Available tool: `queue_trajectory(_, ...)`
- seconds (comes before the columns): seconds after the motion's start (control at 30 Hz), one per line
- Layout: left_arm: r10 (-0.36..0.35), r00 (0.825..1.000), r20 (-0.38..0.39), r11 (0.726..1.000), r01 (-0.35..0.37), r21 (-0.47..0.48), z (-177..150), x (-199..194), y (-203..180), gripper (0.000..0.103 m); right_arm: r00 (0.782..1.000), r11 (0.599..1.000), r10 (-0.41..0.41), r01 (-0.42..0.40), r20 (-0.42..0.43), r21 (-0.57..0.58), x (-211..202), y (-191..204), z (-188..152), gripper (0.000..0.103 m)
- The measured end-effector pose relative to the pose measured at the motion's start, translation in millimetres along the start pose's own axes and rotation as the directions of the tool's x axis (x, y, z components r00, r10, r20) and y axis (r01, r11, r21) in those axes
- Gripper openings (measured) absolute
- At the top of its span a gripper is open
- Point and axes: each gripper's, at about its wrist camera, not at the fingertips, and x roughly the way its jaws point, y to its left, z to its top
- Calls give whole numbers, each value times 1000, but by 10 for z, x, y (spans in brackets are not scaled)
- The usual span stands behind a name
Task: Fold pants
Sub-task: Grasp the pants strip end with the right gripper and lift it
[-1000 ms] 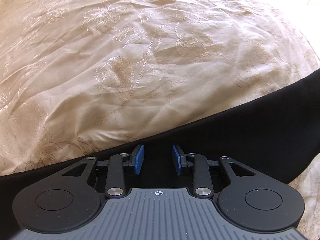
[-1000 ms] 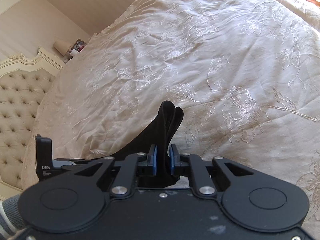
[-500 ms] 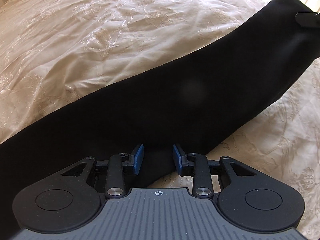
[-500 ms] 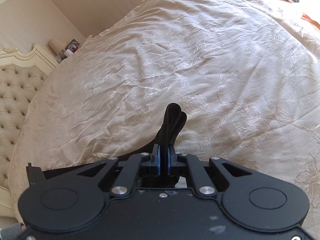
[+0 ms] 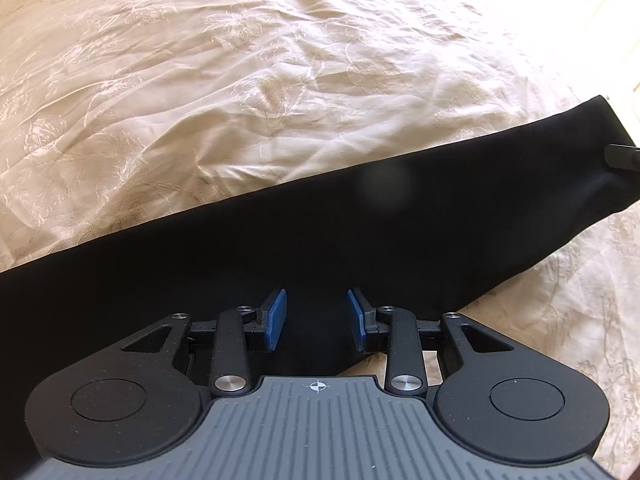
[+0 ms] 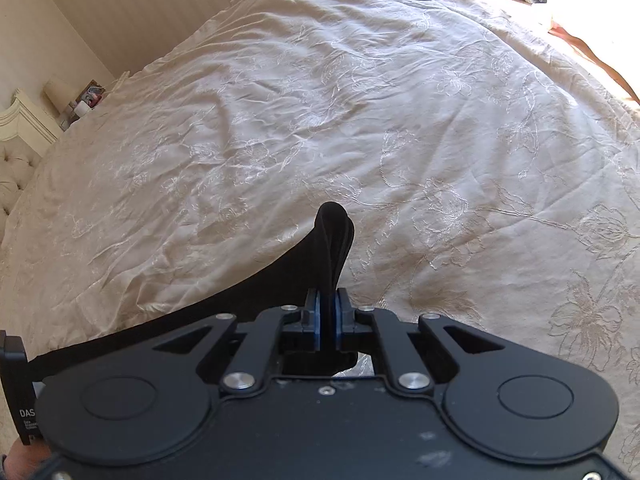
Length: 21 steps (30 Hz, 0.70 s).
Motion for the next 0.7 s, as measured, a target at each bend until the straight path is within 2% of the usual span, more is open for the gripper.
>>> queue_trajectory(0.07,-4,1000,-10,999,4,33,66,96,-54,33,1000,1000,5,-5,13,-15,-46,88,4,8)
queue_trajectory(0.2,47,999,14,994,-48,102,230,320,-156,33,999,999,26,-25,28,-44,-137,287,19,8)
queue_trajectory(0.3,32,999,19,995,-33,99,395,398,-107,33,998,996,48,-44,41,-79,-230,478,34,8)
queue_trajectory(0.47,-10,996,92,1000,9,8,406,48,251,33,996,987,48,-36,76,-157,-351,958,-20,8)
queue_trajectory(0.7,-13,993,119,982,35,-187,19,-453,1244,33,992,965,87,-60,93,-255,-309,2058,-386,8)
